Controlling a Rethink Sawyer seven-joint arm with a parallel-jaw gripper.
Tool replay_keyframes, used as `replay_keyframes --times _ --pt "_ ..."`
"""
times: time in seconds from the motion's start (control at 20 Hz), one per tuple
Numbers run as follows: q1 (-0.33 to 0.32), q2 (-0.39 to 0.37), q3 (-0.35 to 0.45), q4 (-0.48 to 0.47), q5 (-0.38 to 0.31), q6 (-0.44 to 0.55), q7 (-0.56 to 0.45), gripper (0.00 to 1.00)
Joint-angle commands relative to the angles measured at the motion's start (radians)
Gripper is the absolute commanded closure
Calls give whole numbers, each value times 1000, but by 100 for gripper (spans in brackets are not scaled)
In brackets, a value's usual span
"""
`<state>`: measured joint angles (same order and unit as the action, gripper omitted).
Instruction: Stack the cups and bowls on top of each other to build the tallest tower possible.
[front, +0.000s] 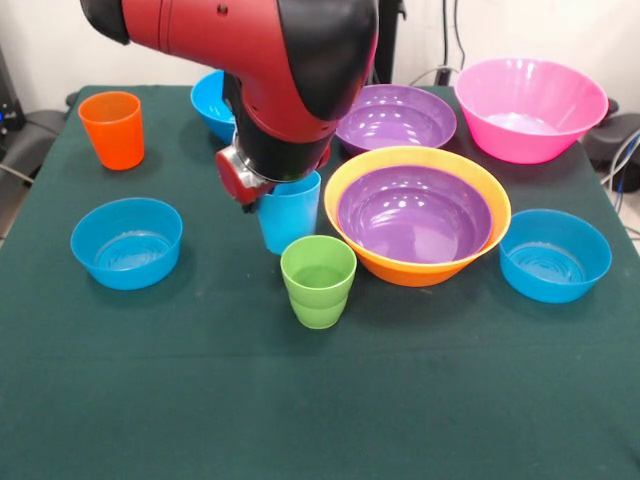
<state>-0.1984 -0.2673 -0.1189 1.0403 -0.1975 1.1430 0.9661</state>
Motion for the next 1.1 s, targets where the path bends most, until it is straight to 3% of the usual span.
replay_keyframes --times 0.05,0.6,1.1 --pt "12 44 68 -13 5 -40 163 100" --pt "14 24 62 11 4 -59 160 100" --pt "12 16 75 24 10 -139 176 100"
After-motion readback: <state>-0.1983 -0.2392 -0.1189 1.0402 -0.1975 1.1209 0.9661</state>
